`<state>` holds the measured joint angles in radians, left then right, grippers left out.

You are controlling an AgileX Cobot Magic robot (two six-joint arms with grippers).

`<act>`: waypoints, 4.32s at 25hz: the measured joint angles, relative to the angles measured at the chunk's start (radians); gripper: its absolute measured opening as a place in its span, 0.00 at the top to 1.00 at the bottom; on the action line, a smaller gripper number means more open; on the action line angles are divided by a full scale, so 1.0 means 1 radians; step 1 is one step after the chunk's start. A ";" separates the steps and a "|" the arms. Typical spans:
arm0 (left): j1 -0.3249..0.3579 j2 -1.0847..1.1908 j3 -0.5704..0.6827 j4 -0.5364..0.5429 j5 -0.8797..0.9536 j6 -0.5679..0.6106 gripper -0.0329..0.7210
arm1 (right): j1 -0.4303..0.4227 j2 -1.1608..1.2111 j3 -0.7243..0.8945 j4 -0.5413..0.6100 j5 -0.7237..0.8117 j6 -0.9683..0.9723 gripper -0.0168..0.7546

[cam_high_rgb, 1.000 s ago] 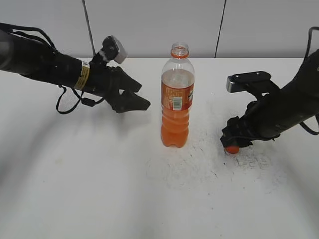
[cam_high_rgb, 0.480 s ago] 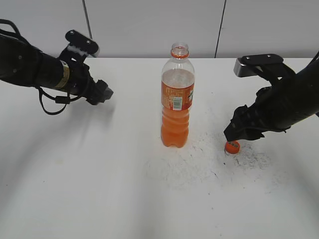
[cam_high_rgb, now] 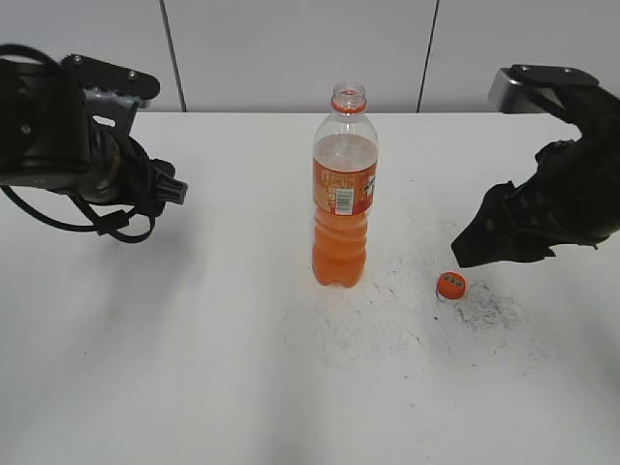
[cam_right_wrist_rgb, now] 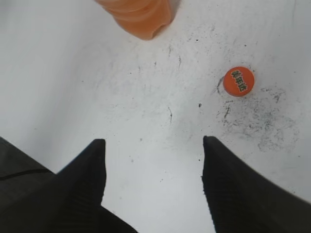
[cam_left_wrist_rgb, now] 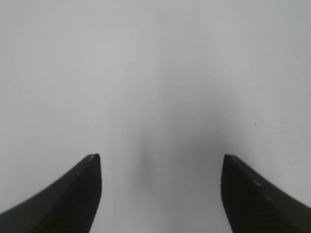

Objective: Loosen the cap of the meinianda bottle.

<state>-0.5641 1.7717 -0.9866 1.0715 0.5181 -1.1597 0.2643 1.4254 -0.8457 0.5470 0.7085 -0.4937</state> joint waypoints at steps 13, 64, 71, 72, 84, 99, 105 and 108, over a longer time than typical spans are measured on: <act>-0.041 -0.459 0.023 -0.613 0.265 0.647 0.19 | 0.000 -0.305 0.000 -0.077 0.232 0.041 0.38; 0.002 -1.585 0.448 -0.942 0.543 0.987 0.20 | 0.000 -1.220 0.396 -0.461 0.392 0.349 0.39; 0.189 -1.593 0.448 -0.942 0.543 0.987 0.21 | 0.000 -1.220 0.396 -0.461 0.392 0.347 0.39; 0.216 -1.600 0.448 -0.943 0.543 0.987 0.21 | 0.000 -1.220 0.396 -0.460 0.392 0.347 0.39; 0.511 -1.759 0.448 -0.943 0.539 0.987 0.24 | -0.001 -1.220 0.396 -0.442 0.391 0.347 0.39; 0.517 -1.777 0.451 -0.943 0.539 0.987 0.25 | -0.169 -1.418 0.396 -0.443 0.390 0.347 0.39; 0.517 -1.777 0.451 -0.943 0.539 0.987 0.25 | -0.188 -1.432 0.398 -0.445 0.390 0.347 0.39; 0.517 -1.777 0.451 -0.943 0.539 0.987 0.27 | -0.188 -1.432 0.399 -0.447 0.390 0.346 0.39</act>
<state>-0.0466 -0.0050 -0.5352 0.1283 1.0575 -0.1728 0.0760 -0.0070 -0.4467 0.1000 1.0981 -0.1480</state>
